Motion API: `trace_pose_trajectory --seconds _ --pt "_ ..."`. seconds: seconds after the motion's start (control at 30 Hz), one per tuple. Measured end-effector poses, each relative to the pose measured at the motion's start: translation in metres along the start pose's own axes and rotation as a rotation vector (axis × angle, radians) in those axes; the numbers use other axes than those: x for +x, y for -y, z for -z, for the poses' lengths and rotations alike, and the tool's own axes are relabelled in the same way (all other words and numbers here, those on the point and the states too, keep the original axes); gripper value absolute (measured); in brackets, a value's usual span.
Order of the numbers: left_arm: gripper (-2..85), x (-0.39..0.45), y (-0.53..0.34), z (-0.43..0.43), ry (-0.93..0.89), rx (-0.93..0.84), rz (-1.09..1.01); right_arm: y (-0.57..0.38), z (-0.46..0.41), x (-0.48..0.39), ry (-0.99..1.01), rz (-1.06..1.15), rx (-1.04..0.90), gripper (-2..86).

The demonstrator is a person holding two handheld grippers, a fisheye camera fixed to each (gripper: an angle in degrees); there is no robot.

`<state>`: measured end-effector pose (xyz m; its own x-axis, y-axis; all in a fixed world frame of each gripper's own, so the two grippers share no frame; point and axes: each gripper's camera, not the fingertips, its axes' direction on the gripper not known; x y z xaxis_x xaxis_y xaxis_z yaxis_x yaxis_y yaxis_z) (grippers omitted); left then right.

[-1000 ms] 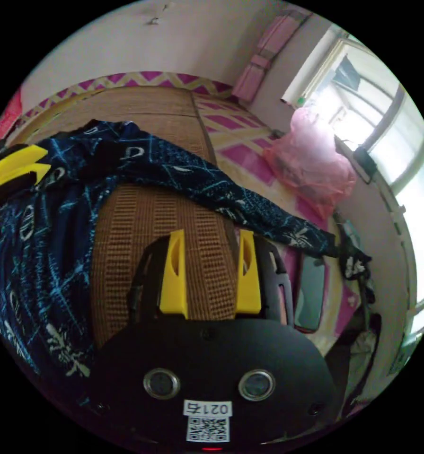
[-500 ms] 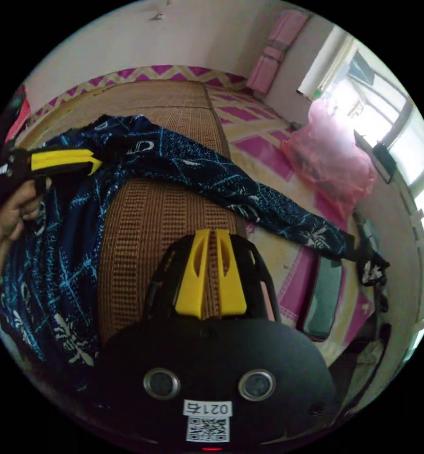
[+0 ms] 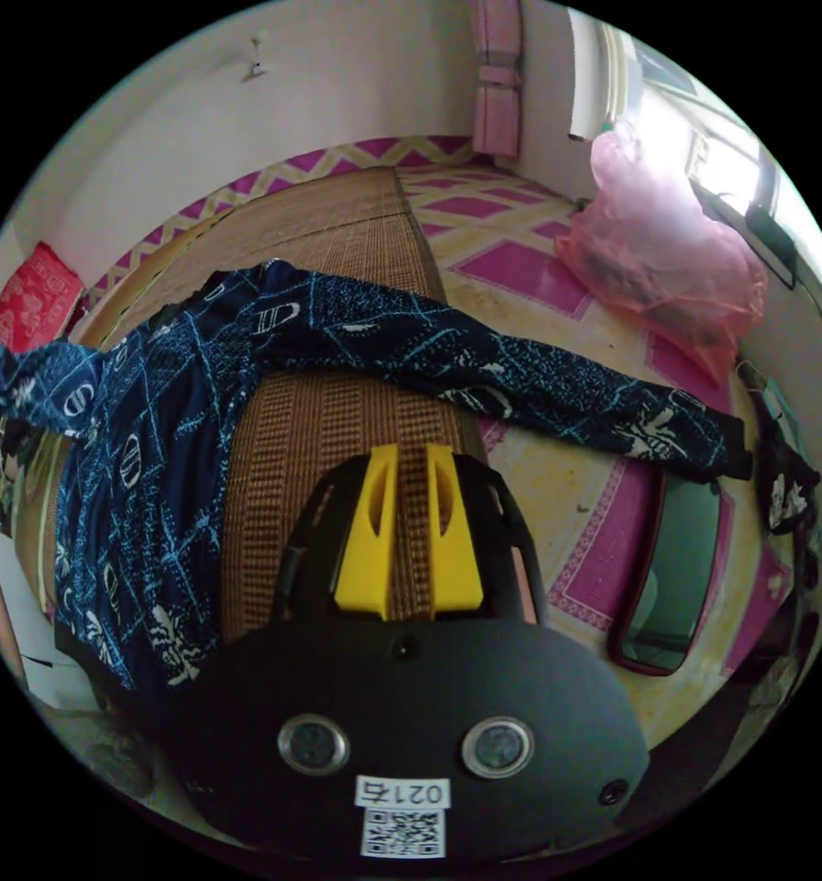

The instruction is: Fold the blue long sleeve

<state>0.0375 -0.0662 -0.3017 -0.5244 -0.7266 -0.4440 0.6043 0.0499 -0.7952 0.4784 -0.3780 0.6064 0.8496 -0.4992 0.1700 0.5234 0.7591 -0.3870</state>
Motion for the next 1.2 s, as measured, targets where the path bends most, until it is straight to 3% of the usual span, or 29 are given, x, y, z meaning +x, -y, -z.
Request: trace_pose_trajectory --seconds 0.17,0.4,0.57,0.8,0.97,1.1,1.2 --pt "-0.7 -0.191 0.034 0.075 0.181 0.005 0.259 -0.003 -0.002 -0.011 -0.04 0.002 -0.004 5.5" --pt "-0.5 -0.332 0.032 0.118 0.235 -0.016 0.496 -0.007 -0.003 -0.017 -0.041 -0.007 -0.007 5.3" --pt "1.4 -0.425 0.05 0.151 0.127 -0.01 0.664 -0.01 -0.003 -0.022 -0.044 -0.003 -0.009 5.2" --pt "7.4 -0.485 0.098 0.208 0.113 0.065 0.712 -0.013 -0.003 -0.023 -0.026 -0.023 -0.01 5.2" --pt "11.7 -0.487 0.162 0.18 0.153 -0.138 0.551 -0.015 -0.003 -0.028 -0.032 -0.019 -0.01 5.2" --pt "3.9 -0.491 0.187 0.149 0.172 -0.308 0.521 -0.016 -0.003 -0.028 -0.026 -0.028 -0.01 5.1" --pt "-0.2 -0.482 0.205 0.171 0.12 -0.165 0.515 -0.017 -0.003 -0.03 -0.027 -0.027 -0.01 5.1"
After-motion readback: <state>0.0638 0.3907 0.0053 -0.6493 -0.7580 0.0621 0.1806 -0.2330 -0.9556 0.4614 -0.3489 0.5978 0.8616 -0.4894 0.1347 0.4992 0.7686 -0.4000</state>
